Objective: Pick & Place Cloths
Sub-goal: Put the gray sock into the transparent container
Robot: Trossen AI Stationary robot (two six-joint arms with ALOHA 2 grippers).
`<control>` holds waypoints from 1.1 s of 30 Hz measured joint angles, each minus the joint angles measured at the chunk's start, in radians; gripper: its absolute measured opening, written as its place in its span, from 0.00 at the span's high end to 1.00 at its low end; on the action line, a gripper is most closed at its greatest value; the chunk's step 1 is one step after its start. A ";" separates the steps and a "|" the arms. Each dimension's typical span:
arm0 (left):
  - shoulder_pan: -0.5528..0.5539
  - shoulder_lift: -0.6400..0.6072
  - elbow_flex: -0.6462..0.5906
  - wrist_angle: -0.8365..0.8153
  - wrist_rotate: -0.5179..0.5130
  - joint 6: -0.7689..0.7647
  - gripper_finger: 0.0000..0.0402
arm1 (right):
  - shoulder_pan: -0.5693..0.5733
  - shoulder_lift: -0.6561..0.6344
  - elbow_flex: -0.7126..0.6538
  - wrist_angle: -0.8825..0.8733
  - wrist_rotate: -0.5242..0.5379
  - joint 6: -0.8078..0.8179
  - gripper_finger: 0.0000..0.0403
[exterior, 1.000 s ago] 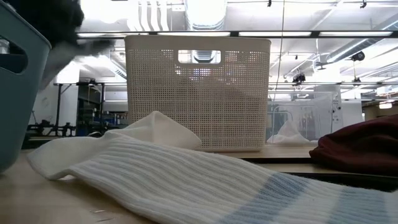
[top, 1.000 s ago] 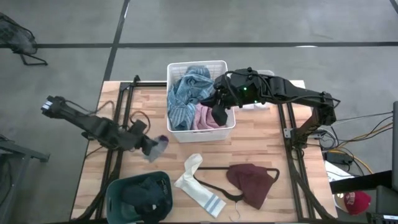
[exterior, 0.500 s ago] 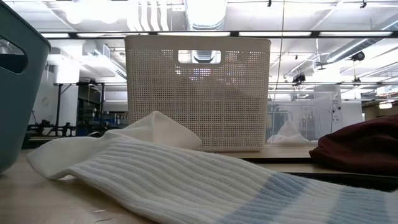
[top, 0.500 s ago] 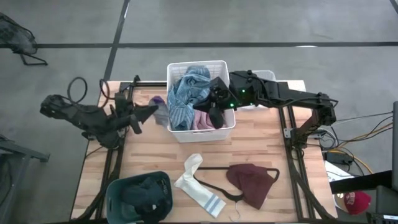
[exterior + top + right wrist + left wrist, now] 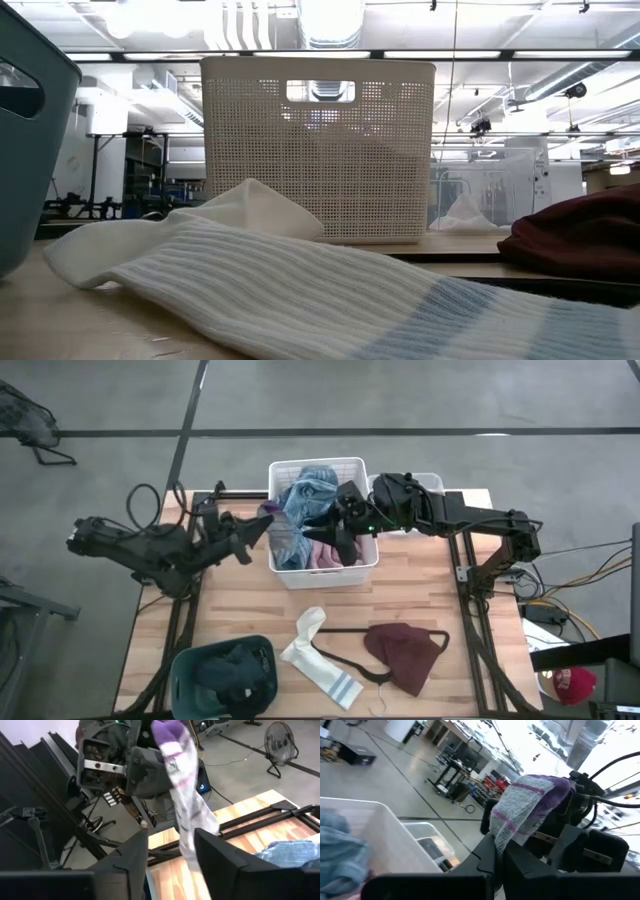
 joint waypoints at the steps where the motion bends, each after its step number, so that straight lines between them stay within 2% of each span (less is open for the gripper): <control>1: 0.009 0.010 0.000 0.016 0.019 -0.007 0.97 | 0.000 0.000 0.000 0.001 0.000 0.000 0.58; 8: 0.067 0.069 0.000 0.119 0.133 -0.033 0.96 | 0.000 0.000 -0.001 0.001 0.002 -0.003 0.49; 12: 0.087 0.100 0.000 0.180 0.210 -0.051 0.96 | 0.000 0.000 -0.001 0.001 0.003 -0.004 0.48; 16: 0.097 0.127 0.000 0.203 0.224 -0.070 0.96 | 0.000 0.000 -0.001 0.001 0.003 -0.004 0.50; 24: 0.100 0.147 -0.001 0.211 0.227 -0.129 0.96 | 0.000 0.000 -0.005 0.001 0.004 -0.008 0.65; 33: 0.100 0.144 -0.001 0.211 0.256 -0.123 0.96 | 0.000 0.000 -0.005 0.001 0.005 -0.033 0.93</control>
